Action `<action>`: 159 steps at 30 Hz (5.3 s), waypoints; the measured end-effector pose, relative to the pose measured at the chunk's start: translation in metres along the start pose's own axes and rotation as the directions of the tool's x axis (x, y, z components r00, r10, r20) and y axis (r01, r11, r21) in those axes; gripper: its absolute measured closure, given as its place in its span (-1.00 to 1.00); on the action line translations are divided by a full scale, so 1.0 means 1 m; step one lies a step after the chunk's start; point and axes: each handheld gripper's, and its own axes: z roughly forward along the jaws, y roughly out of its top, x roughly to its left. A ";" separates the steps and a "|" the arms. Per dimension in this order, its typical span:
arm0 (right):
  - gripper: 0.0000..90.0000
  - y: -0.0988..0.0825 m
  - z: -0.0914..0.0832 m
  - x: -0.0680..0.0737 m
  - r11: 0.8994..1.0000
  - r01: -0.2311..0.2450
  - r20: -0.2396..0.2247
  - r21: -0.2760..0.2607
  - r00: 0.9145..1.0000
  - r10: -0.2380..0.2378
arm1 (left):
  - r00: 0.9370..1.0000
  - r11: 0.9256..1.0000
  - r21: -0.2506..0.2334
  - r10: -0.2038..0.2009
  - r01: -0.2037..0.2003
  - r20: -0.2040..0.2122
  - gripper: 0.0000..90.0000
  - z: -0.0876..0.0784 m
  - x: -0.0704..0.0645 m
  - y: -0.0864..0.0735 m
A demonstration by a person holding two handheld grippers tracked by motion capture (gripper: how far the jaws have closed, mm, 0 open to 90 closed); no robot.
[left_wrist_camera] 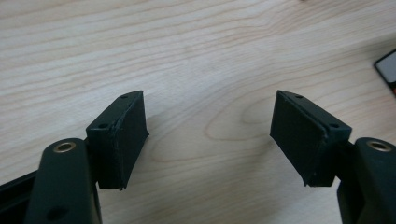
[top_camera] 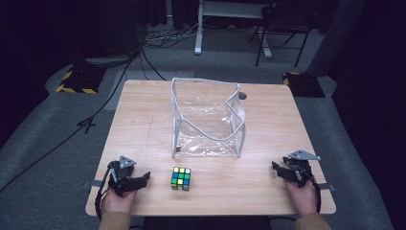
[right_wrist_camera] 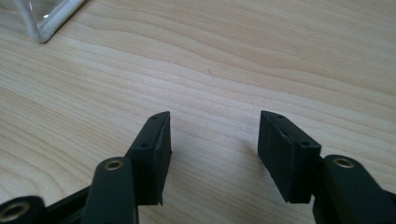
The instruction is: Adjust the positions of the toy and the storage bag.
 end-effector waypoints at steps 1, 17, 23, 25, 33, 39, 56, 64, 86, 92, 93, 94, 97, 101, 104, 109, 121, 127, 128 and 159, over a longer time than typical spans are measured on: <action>0.03 0.001 -0.004 0.001 1.000 0.001 -0.013 -0.015 1.000 -0.002 | 1.000 1.000 0.004 0.009 -0.009 0.005 -0.33 -0.001 -0.003 0.001; 0.06 -0.002 -0.028 0.024 0.996 0.050 -0.082 -0.072 0.995 -0.056 | 0.980 0.990 0.037 0.131 -0.138 0.146 -0.25 0.013 -0.073 0.019; 0.06 -0.005 -0.034 0.030 0.996 0.060 -0.081 -0.071 0.995 -0.066 | 0.958 0.975 0.038 0.205 -0.217 0.201 -0.25 0.026 -0.102 0.033; 0.05 -0.004 -0.035 0.034 0.996 0.058 -0.114 -0.065 0.991 -0.065 | 0.953 0.972 0.034 0.222 -0.233 0.207 -0.26 0.034 -0.114 0.038; -0.17 0.010 -0.040 0.082 0.989 0.127 -0.269 -0.068 0.953 -0.141 | 0.888 0.942 0.022 0.309 -0.336 0.340 -0.26 0.048 -0.154 0.048; -0.36 0.024 -0.033 0.127 0.985 0.164 -0.371 -0.056 0.913 -0.173 | 0.899 0.949 -0.024 0.305 -0.314 0.314 -0.27 0.034 -0.141 0.045; -0.38 0.046 0.008 0.195 0.976 0.216 -0.356 -0.032 0.910 -0.213 | 0.966 0.983 -0.063 0.179 -0.170 0.188 -0.27 -0.001 -0.081 0.028; -0.24 0.050 0.001 0.167 0.980 0.199 -0.334 -0.025 0.922 -0.196 | 0.970 0.986 -0.074 0.160 -0.148 0.185 -0.27 -0.002 -0.070 0.030; -0.59 0.030 -0.031 0.041 1.000 0.023 -0.032 -0.012 0.999 -0.023 | 0.973 0.981 -0.068 0.189 -0.181 0.135 -0.24 0.016 -0.067 0.054; -0.17 0.060 -0.034 0.052 0.998 0.056 -0.140 -0.037 0.988 -0.060 | 0.971 0.979 -0.066 0.200 -0.193 0.127 -0.06 0.017 -0.067 0.063; -0.04 0.068 -0.030 0.055 0.998 0.060 -0.178 -0.022 0.982 -0.063 | 0.972 0.979 -0.063 0.200 -0.194 0.119 -0.05 0.018 -0.068 0.064; 0.04 0.072 -0.027 0.058 0.997 0.071 -0.192 -0.017 0.979 -0.072 | 0.973 0.979 -0.056 0.201 -0.196 0.110 -0.04 0.020 -0.068 0.067; 0.24 0.091 -0.011 0.070 0.991 0.134 -0.193 0.012 0.973 -0.129 | 0.978 0.984 -0.048 0.177 -0.173 0.110 0.03 0.027 -0.065 0.073; 0.40 0.105 0.008 0.079 0.986 0.161 -0.214 0.032 0.965 -0.150 | 0.966 0.977 -0.030 0.212 -0.210 0.149 0.59 0.032 -0.063 0.081; 0.62 0.112 0.016 0.080 0.987 0.160 -0.262 0.023 0.954 -0.148 | 0.959 0.971 -0.033 0.240 -0.238 0.152 0.83 0.034 -0.065 0.086; 0.93 0.115 0.021 0.079 0.987 0.158 -0.279 0.035 0.950 -0.142 | 0.955 0.965 -0.032 0.264 -0.262 0.138 1.00 0.031 -0.068 0.086; 0.93 0.083 -0.012 0.088 0.985 0.174 -0.311 0.006 0.936 -0.164 | 0.939 0.958 -0.032 0.284 -0.283 0.193 0.95 0.013 -0.072 0.050; 0.93 0.080 -0.015 0.083 0.989 0.149 -0.321 0.015 0.937 -0.136 | 0.957 0.967 -0.046 0.255 -0.251 0.139 0.18 0.020 -0.077 0.072; 0.93 0.080 -0.014 0.083 0.987 0.158 -0.318 0.010 0.937 -0.146 | 0.959 0.967 -0.043 0.254 -0.250 0.129 0.14 0.023 -0.078 0.076; 0.91 0.019 -0.078 0.084 0.990 0.140 -0.439 0.013 0.890 -0.120 | 0.882 0.915 -0.038 0.397 -0.401 0.253 0.93 -0.024 -0.119 0.006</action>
